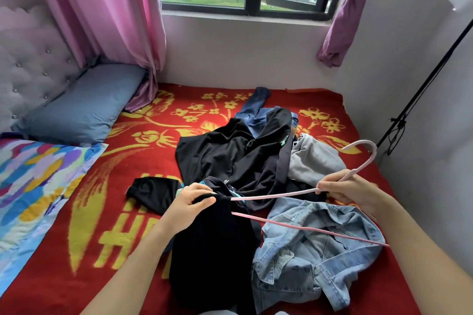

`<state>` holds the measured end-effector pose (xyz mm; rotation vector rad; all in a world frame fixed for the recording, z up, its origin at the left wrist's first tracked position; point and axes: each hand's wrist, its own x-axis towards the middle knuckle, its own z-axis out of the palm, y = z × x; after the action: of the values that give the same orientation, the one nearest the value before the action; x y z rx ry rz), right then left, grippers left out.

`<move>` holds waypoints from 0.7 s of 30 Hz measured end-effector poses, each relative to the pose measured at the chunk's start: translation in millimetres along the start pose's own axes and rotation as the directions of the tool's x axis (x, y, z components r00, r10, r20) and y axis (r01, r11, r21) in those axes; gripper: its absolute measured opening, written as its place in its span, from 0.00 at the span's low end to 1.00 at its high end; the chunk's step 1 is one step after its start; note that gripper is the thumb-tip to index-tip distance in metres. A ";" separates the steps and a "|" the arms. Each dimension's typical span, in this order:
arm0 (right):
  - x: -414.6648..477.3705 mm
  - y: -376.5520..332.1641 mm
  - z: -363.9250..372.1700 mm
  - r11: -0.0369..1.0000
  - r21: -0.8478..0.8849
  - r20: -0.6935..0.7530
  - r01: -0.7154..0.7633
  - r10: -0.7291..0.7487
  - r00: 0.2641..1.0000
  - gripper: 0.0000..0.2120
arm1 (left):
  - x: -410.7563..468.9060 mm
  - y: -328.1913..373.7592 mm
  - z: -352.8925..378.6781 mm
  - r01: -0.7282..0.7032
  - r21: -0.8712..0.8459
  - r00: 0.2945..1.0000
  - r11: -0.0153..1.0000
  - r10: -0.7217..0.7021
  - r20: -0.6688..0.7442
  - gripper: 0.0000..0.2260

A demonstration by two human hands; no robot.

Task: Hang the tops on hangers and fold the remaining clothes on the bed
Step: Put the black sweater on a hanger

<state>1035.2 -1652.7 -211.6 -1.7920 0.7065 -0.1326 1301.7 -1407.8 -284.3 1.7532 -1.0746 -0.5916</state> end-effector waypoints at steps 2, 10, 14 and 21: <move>3.3 -5.0 8.6 1.000 -0.015 -0.003 0.026 -0.026 1.000 0.13 | 0.7 3.8 2.1 -0.140 0.191 0.990 0.971 0.142 0.004 0.05; 17.3 -35.3 60.9 0.984 0.109 -0.162 0.139 -0.121 0.979 0.15 | 3.9 39.5 27.9 -0.460 0.441 0.877 0.771 0.473 0.088 0.17; 27.1 -42.4 111.1 0.952 0.223 -0.222 0.212 -0.162 0.961 0.15 | 12.6 62.0 39.3 -0.492 0.419 0.862 0.763 0.496 0.108 0.17; 24.5 -48.7 131.4 0.928 0.257 -0.291 0.269 -0.191 0.938 0.15 | 19.3 77.7 34.6 -0.529 0.463 0.841 0.711 0.511 0.177 0.21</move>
<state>1130.7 -1547.5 -219.4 -1.5786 0.6190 -0.6138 1253.4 -1452.7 -227.1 1.7326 -1.7868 0.0275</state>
